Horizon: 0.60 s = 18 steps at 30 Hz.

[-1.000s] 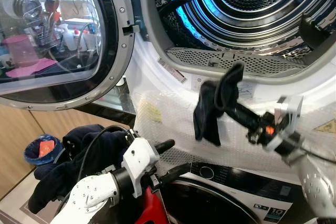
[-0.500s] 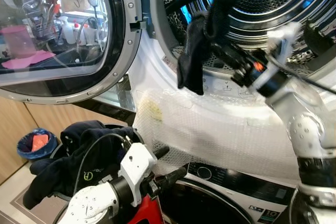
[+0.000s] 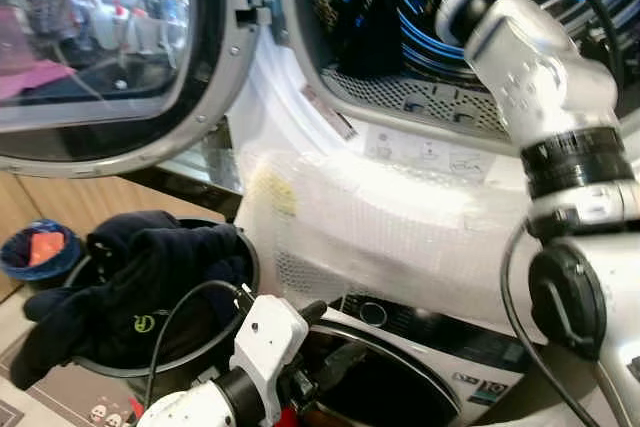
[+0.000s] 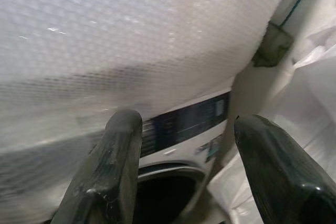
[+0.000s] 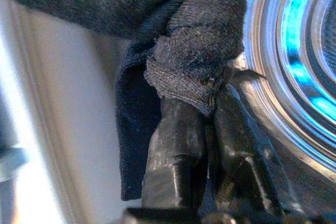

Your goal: Clothes washing

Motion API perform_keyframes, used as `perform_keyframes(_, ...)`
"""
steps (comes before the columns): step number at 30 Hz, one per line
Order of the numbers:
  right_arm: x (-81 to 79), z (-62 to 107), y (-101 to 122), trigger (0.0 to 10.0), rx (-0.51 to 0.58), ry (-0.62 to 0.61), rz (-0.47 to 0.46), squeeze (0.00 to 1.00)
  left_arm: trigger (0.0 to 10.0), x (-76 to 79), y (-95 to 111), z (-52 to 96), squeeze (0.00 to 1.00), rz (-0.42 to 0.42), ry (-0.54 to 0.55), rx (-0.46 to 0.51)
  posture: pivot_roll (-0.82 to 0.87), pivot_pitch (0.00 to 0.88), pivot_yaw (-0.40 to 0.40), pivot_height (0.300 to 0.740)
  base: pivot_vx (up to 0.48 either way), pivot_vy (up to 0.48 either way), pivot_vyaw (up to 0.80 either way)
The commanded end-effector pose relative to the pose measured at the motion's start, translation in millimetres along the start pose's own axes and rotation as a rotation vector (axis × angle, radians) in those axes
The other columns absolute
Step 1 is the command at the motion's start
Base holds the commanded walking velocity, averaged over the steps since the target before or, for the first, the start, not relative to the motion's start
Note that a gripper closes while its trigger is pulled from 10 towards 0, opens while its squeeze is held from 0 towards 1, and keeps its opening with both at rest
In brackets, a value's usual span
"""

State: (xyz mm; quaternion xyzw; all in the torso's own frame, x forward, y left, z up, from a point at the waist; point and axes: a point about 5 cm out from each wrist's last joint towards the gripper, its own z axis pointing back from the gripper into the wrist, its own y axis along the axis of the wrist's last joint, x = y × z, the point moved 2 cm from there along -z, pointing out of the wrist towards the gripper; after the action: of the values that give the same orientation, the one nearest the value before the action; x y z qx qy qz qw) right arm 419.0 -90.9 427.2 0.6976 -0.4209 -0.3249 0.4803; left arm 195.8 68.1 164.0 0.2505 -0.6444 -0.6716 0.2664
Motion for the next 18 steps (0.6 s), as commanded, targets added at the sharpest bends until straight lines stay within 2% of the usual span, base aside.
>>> perform_keyframes(1, 1.0, -4.0, 7.6, 10.0, 0.017, -0.073, 0.019, 0.0, 10.0, 8.4, 2.9, 0.6, 0.0, 0.032, -0.012, 0.004, 0.02, 0.163, -0.11, 0.74, 0.0, 0.0, 0.0)
perform_keyframes(5, 2.3, -8.5, 7.3, 10.0, 0.013, -0.17, 0.02, 0.0, 10.0, 14.9, 2.5, 1.9, 0.0, 0.048, -0.007, 0.0, 0.01, 0.188, -0.123, 0.74, 0.0, 0.0, 0.0)
perform_keyframes(6, 5.8, -8.8, 7.1, 10.0, 0.014, -0.225, 0.007, 0.0, 10.0, 18.2, 2.7, 2.8, 0.0, 0.068, 0.0, 0.0, 0.01, 0.204, -0.134, 0.74, 0.0, 0.0, 0.0)
perform_keyframes(14, 28.0, -2.9, 14.7, 10.0, 0.042, -0.44, -0.028, 0.0, 10.0, 29.7, 2.4, 6.5, 0.0, 0.12, 0.024, -0.014, 0.01, 0.238, -0.162, 0.74, 0.0, 0.0, 0.0)
perform_keyframes(18, 32.5, -1.1, 20.8, 10.0, 0.066, -0.463, -0.032, 0.0, 10.0, 32.7, 2.9, 7.3, 0.0, 0.135, 0.035, -0.015, 0.02, 0.238, -0.169, 0.74, 0.0, 0.0, 0.0)
